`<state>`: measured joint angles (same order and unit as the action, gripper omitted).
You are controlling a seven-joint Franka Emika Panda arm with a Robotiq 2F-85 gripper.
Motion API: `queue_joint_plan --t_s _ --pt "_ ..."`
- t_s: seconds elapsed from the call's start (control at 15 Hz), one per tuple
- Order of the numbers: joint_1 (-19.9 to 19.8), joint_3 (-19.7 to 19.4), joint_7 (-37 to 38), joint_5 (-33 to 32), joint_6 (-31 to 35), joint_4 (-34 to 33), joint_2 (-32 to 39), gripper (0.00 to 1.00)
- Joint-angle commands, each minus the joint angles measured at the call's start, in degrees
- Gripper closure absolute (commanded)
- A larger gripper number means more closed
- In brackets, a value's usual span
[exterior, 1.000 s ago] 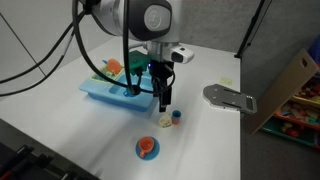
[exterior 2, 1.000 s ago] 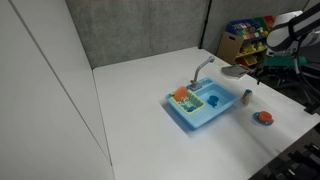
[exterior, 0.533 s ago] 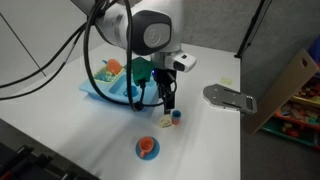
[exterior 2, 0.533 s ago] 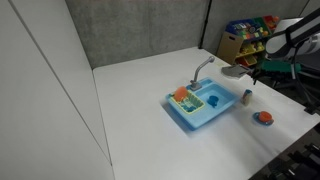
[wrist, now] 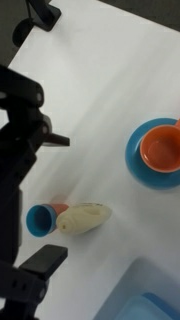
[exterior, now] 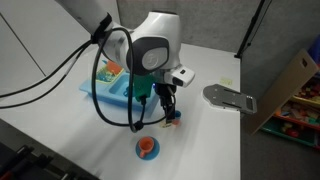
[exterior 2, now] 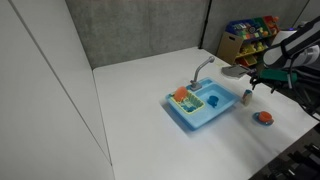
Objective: Put the white bottle onto the toy sink
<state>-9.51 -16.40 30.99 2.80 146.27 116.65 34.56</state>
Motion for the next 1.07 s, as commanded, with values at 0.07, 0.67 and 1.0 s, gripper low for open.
queue_joint_plan --t_s 0.07,0.67,1.0 --pt "-0.01 -0.03 -1.8 1.94 3.96 -0.2 2.59 0.0" --pt "0.52 0.32 -2.14 4.12 5.98 -2.88 7.71 0.0" --pt "1.2 0.13 -1.76 4.11 5.99 -4.3 8.72 0.0"
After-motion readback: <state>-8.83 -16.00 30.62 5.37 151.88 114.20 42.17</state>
